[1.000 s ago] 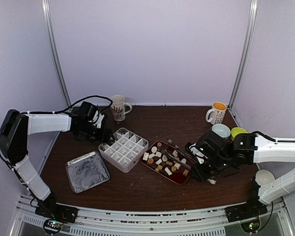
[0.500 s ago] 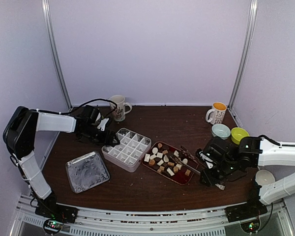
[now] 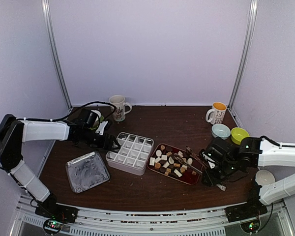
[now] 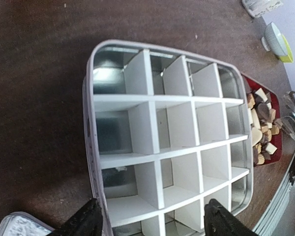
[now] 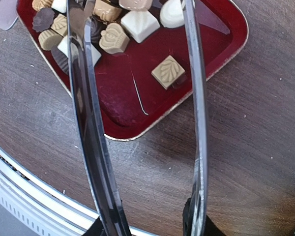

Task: Pack the chocolate
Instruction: Move the packing box to the center of the board, then pick up the fake chocolate from the plate.

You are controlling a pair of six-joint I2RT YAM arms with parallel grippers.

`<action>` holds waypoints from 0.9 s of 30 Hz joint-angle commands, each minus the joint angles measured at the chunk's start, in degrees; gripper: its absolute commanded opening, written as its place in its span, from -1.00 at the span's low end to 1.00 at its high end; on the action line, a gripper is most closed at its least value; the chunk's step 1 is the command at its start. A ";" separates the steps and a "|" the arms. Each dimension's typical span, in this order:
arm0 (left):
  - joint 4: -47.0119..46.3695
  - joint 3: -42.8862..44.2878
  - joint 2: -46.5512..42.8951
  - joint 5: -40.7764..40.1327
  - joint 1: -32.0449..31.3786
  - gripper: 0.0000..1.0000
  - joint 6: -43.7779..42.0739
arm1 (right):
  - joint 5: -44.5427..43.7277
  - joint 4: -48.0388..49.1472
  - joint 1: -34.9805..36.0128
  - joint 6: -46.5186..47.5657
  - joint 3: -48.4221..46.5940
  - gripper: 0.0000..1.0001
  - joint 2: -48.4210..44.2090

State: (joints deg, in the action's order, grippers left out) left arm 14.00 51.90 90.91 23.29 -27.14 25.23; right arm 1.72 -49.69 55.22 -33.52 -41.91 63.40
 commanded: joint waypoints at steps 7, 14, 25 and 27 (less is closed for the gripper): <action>0.68 -0.23 -11.93 -6.65 -0.22 0.50 -1.03 | 2.15 1.09 -1.52 -1.50 1.67 -0.17 0.17; 0.85 -1.18 -15.99 -7.53 -0.22 0.50 -1.33 | 3.97 1.31 -1.48 -1.74 2.46 -0.24 -0.01; 0.99 -1.32 -17.27 -7.13 -0.26 0.50 -1.22 | 4.42 0.96 -1.51 -2.48 2.85 -0.42 0.91; 1.19 -1.28 -17.34 -7.18 -0.21 0.50 -1.31 | 4.16 0.57 -1.52 -2.40 2.47 -0.48 0.92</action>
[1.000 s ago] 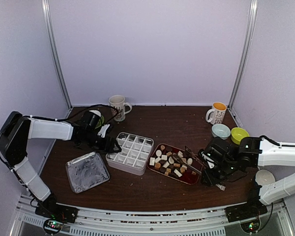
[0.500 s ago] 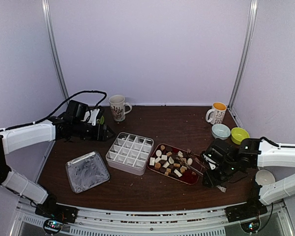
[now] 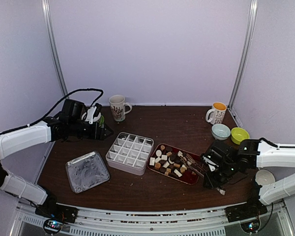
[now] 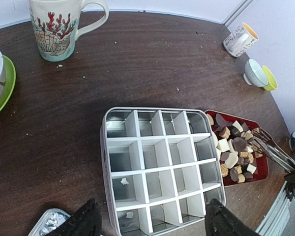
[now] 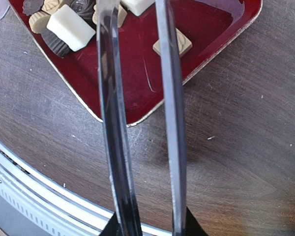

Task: Pack the chocolate
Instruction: Pick up the fake chocolate from the plate, then place the fake chocolate in the empty pocket of the box.

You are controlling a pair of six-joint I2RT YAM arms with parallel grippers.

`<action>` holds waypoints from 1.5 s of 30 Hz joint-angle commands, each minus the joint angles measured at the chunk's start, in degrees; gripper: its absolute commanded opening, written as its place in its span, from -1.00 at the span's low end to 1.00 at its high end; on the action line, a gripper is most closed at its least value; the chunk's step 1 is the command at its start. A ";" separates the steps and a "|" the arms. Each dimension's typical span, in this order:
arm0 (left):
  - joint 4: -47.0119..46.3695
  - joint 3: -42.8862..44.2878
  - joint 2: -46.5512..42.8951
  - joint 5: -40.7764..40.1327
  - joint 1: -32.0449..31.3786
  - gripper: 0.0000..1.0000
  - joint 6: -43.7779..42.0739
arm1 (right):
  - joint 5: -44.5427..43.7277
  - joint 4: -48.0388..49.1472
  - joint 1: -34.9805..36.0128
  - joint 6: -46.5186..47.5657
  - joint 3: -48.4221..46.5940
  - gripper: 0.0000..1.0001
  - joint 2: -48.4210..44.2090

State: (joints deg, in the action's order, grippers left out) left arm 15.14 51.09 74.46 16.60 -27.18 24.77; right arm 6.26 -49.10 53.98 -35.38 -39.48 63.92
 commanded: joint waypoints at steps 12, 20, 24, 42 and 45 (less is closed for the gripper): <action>0.41 -0.03 -2.94 -0.73 -0.15 0.49 -1.54 | -1.82 -2.17 -0.19 1.29 -4.45 -0.52 -3.63; 1.18 0.65 -4.41 -0.30 -0.22 0.49 -1.82 | 2.63 2.97 -0.23 4.63 -7.67 -0.52 -4.24; 2.70 0.81 -5.18 -1.47 -0.13 0.50 -2.18 | 4.57 6.28 -0.10 6.42 -9.66 -0.52 -2.23; 1.25 -4.26 -7.97 -2.63 -0.07 0.49 1.26 | 4.28 21.04 0.85 11.61 -27.26 -0.54 25.78; 0.87 -4.67 -8.08 -1.64 -0.07 0.49 1.74 | 4.53 21.24 0.79 11.82 -29.40 -0.56 28.58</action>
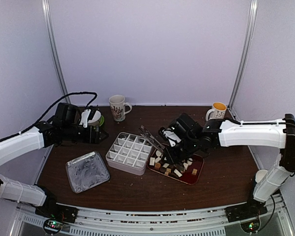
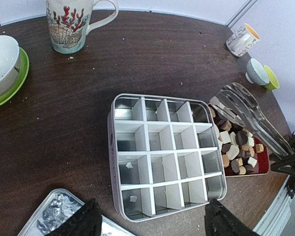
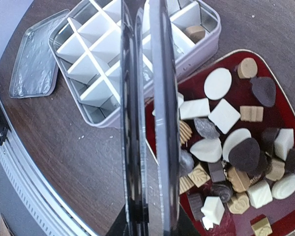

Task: Pack the chocolate
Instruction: Place the fake chocolate in the empty pocket of the box, then pass from the right arm to the left

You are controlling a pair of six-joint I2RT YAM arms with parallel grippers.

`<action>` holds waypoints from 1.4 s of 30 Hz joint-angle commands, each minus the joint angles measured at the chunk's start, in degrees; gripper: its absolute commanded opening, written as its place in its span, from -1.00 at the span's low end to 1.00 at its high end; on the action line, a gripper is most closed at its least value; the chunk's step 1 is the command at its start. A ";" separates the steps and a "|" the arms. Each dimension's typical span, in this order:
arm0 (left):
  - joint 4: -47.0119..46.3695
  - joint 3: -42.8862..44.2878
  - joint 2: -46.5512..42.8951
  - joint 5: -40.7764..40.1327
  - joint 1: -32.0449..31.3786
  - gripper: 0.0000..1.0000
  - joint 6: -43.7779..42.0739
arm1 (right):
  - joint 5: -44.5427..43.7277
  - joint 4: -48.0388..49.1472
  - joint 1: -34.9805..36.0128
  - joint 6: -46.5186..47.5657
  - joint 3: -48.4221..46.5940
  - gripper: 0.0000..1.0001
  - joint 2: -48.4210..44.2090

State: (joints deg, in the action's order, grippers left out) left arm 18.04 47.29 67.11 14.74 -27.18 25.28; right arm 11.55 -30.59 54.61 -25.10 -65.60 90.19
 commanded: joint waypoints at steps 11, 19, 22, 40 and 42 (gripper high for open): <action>-4.78 -2.56 -0.91 3.85 -0.15 0.50 1.14 | 0.19 4.58 0.19 1.89 0.35 -0.52 -1.90; -15.51 -6.35 -3.44 9.17 -2.87 0.51 7.77 | 3.48 10.93 1.70 1.63 7.17 -0.47 -6.46; -15.24 -6.49 -4.28 7.75 -5.13 0.52 8.36 | 2.27 11.13 2.65 1.71 10.35 -0.46 -7.28; -42.47 -11.81 2.85 -6.96 -23.09 0.96 41.45 | -4.31 27.96 12.35 -0.39 13.15 -0.44 -6.15; -42.85 -12.39 2.89 -8.24 -23.18 0.96 42.40 | -4.75 28.08 12.98 -0.18 12.36 -0.44 -5.71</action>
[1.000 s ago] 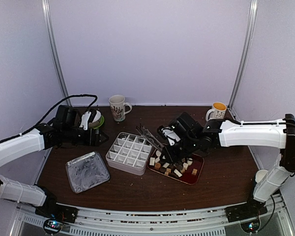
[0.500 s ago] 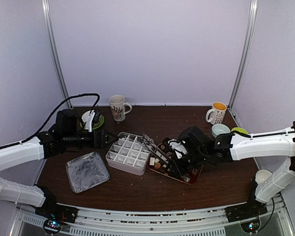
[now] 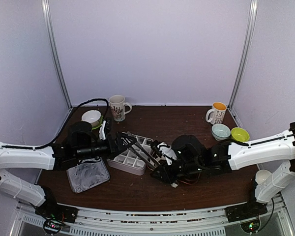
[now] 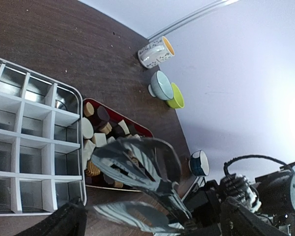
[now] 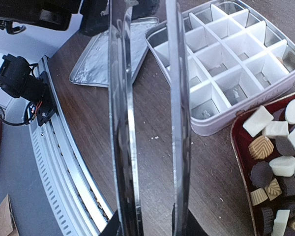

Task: Pack the chocolate
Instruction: Pass from the right arm to the left

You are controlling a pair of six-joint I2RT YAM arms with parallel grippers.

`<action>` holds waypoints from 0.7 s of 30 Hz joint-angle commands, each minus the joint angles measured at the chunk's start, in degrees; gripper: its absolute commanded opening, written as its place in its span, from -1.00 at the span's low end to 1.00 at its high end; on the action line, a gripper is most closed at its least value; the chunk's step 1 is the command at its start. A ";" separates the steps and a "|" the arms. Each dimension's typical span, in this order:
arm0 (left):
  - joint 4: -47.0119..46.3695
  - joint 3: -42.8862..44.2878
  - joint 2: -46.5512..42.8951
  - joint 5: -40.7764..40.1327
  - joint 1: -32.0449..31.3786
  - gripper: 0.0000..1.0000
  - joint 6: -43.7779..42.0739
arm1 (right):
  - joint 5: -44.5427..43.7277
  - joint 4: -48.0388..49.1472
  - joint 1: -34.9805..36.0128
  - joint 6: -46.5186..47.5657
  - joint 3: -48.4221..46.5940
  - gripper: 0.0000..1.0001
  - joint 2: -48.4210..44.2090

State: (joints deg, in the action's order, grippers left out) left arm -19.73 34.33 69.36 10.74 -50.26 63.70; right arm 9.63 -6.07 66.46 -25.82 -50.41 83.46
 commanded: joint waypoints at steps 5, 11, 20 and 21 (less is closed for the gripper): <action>-10.24 -1.14 2.48 -4.98 -0.10 0.85 7.68 | -4.32 3.54 2.20 1.33 -4.06 -0.44 1.72; -19.96 -4.09 4.27 -5.99 -0.19 0.54 11.97 | -6.52 1.23 3.72 2.98 -5.70 -0.44 2.81; -19.96 -4.71 4.12 -7.51 -0.19 0.17 12.20 | -10.43 -2.11 6.30 6.06 -7.70 -0.43 4.26; -19.94 -4.83 4.04 -7.72 -0.19 0.07 12.15 | -11.58 -2.66 6.63 6.38 -8.09 -0.43 4.44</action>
State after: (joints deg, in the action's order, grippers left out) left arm -35.81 30.50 73.56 4.75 -50.33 75.53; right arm 2.59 -7.27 71.70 -21.91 -55.86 87.11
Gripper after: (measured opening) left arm 0.594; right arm 0.284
